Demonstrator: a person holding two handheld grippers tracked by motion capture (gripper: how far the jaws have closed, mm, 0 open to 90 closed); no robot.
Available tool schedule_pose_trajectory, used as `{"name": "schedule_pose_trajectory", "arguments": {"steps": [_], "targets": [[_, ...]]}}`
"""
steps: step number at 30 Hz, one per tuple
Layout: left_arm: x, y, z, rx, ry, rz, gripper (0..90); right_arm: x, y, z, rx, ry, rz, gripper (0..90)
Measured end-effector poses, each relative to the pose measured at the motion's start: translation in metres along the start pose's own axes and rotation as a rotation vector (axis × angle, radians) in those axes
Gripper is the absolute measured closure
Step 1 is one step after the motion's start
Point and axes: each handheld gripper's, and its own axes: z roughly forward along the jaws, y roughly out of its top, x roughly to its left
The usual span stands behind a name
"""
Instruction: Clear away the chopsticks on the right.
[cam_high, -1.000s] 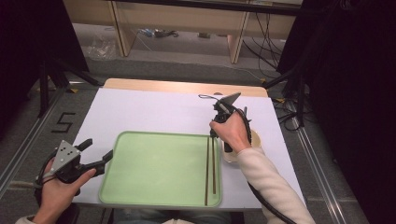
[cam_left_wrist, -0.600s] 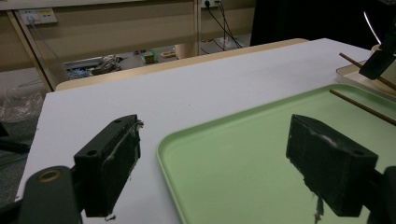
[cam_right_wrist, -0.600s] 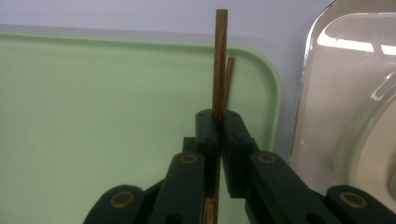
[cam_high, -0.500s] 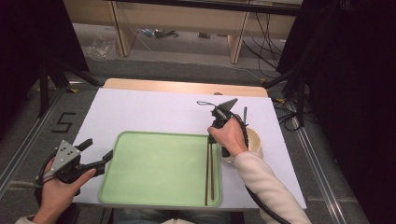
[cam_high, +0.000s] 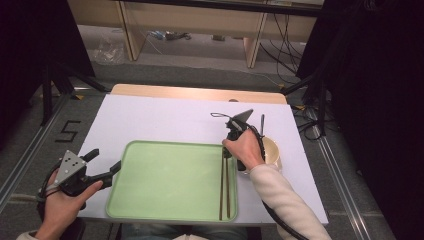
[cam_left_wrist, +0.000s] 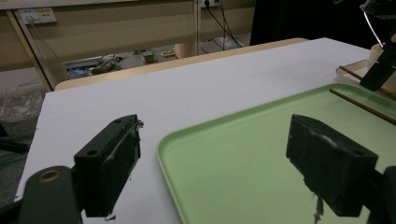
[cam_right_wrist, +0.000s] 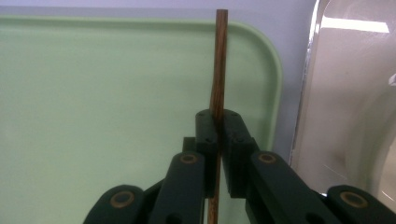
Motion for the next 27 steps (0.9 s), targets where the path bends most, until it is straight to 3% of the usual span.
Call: {"name": "schedule_pose_trajectory", "arguments": {"steps": [1,2,3,4,5,6,7,8,9,10,12,13,14,16,17,18,20,22,23,24,26,27], "targets": [[0.000,0.000,0.000,0.000,0.001,0.000,17.2,0.001,0.001,0.000,0.011,0.004,0.030,87.1],[0.000,0.000,0.000,0.000,0.001,0.000,17.2,0.001,0.001,0.000,0.011,0.004,0.030,87.1],[0.000,0.000,0.000,0.000,0.001,-0.001,17.2,0.001,0.001,0.000,0.050,-0.002,0.033,87.1],[0.000,0.000,0.000,0.000,0.001,-0.001,17.2,0.003,0.001,0.002,0.032,0.005,0.063,87.1],[0.000,0.000,0.000,0.000,0.000,-0.001,17.2,0.001,0.001,0.004,0.014,-0.013,0.035,87.1],[0.000,0.000,0.000,0.000,0.000,0.000,17.2,0.000,0.001,0.002,0.045,-0.011,0.020,87.1],[0.000,0.000,0.000,0.000,0.000,0.000,17.2,-0.005,0.001,0.006,0.021,-0.005,-0.046,87.0],[0.000,0.000,0.000,0.000,0.001,0.000,17.2,0.001,0.001,0.004,0.047,-0.010,0.036,87.1],[0.000,0.000,0.000,0.000,0.000,-0.001,17.2,-0.001,0.001,0.006,0.044,-0.010,0.005,87.0],[0.000,0.000,0.000,0.000,0.000,-0.001,17.2,-0.003,0.000,0.010,0.006,-0.004,-0.019,87.0],[0.000,0.000,0.000,0.000,0.000,-0.001,17.2,0.001,0.002,0.008,0.064,-0.019,0.025,87.1],[0.000,0.000,0.000,-0.001,0.000,-0.001,17.2,-0.002,0.002,0.010,0.055,-0.011,0.004,87.0],[0.000,0.000,0.000,-0.001,0.000,0.000,17.2,0.000,0.000,0.013,0.027,-0.011,0.033,87.0],[0.000,0.000,0.000,-0.001,-0.001,-0.001,17.2,-0.004,0.001,0.015,0.019,-0.006,-0.028,86.9],[0.000,0.000,0.000,-0.001,-0.001,-0.001,17.2,-0.002,0.001,0.014,0.039,-0.019,0.001,87.0],[0.000,0.000,0.000,0.000,-0.001,-0.001,17.2,-0.004,0.001,0.016,0.019,-0.015,-0.022,86.9],[0.000,0.000,0.000,0.000,-0.001,-0.001,17.2,-0.006,0.003,0.016,0.043,-0.015,-0.031,86.8],[0.000,0.000,0.000,0.000,-0.001,-0.001,17.2,-0.006,0.002,0.019,0.012,-0.016,-0.034,86.7],[0.000,0.000,0.000,0.000,-0.001,0.000,17.2,-0.006,0.002,0.019,0.017,-0.010,-0.023,86.6],[0.000,0.000,0.000,-0.001,0.000,-0.001,17.1,-0.003,0.003,0.017,0.066,-0.028,0.030,86.6],[0.000,0.000,0.000,0.000,0.000,-0.001,17.2,-0.008,0.003,0.019,0.049,-0.017,-0.036,86.5],[0.000,0.000,0.000,0.000,-0.001,0.000,17.2,-0.006,0.003,0.019,0.056,-0.024,-0.012,86.4]]}}
